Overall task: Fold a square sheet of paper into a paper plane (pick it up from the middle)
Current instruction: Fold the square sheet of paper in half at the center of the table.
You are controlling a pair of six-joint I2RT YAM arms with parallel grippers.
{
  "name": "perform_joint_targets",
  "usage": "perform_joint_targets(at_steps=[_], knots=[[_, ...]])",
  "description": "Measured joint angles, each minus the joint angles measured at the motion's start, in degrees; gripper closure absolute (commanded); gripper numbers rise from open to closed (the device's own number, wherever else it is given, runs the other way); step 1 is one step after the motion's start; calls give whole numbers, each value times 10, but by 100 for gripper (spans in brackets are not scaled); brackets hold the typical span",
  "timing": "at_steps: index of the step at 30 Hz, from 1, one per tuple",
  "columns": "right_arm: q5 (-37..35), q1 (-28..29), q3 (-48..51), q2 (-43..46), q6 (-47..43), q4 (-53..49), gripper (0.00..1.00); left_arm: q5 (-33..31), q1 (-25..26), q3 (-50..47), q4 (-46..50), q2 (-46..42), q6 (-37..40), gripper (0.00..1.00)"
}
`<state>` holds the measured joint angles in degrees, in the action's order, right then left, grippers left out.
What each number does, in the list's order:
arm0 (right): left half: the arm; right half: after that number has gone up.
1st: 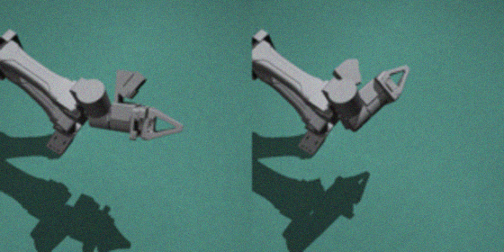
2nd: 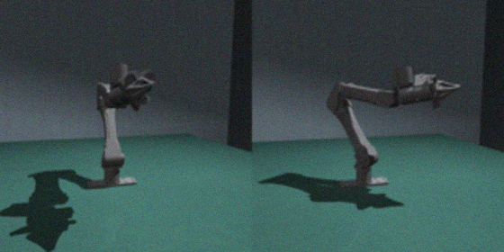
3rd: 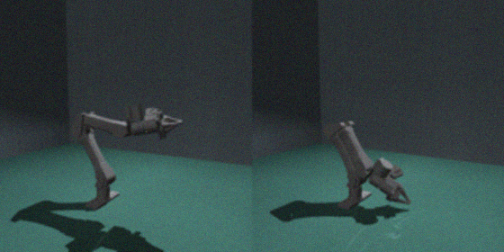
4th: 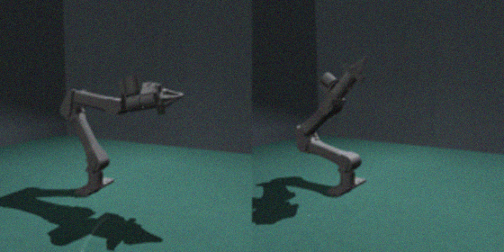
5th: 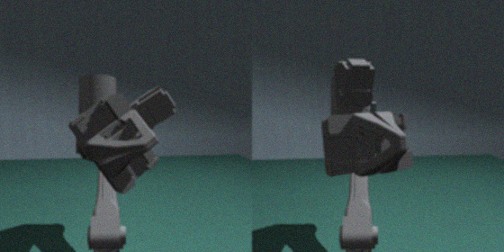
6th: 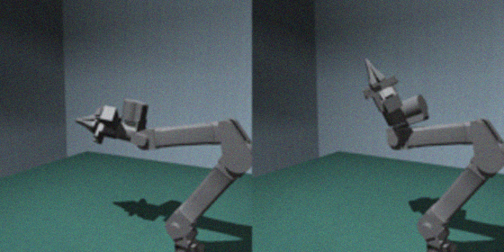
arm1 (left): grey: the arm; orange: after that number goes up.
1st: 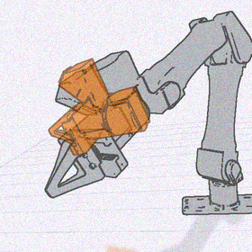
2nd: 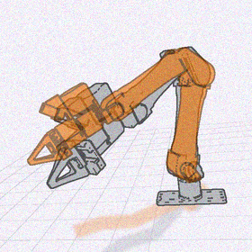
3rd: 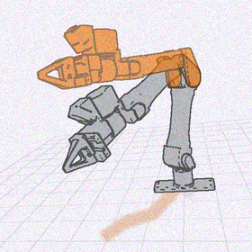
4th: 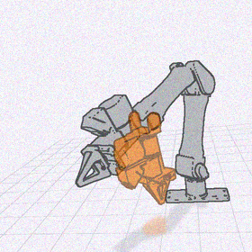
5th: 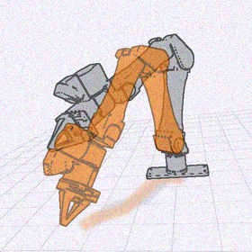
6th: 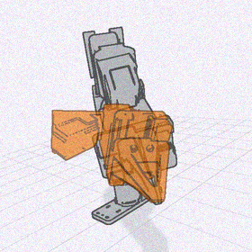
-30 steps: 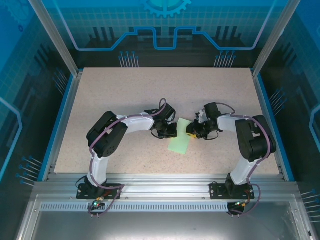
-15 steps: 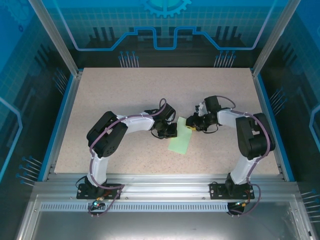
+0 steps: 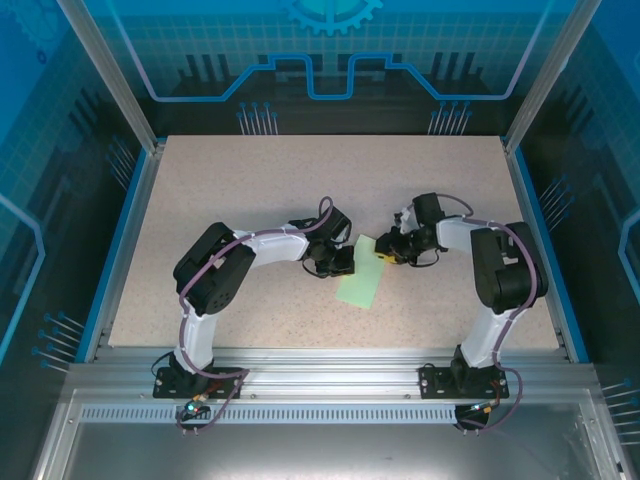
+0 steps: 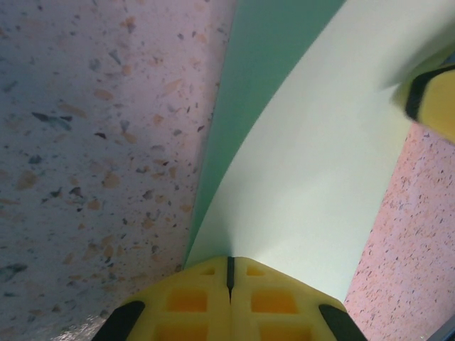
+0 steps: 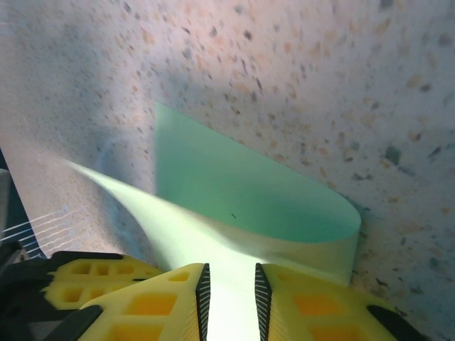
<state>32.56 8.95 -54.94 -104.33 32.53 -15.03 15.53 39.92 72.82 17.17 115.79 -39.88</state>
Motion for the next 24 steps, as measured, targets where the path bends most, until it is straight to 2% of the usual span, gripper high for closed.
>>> perform_joint_targets(at_steps=[6,11,24], knots=[[0,-22,-23,-7,-7,-2,74,0,0,0,0,0,0,100],[3,-27,-28,-41,-7,-3,74,1,0,0,1,0,0,100],[0,-28,-85,-41,-16,-36,73,2,0,0,1,0,10,100]])
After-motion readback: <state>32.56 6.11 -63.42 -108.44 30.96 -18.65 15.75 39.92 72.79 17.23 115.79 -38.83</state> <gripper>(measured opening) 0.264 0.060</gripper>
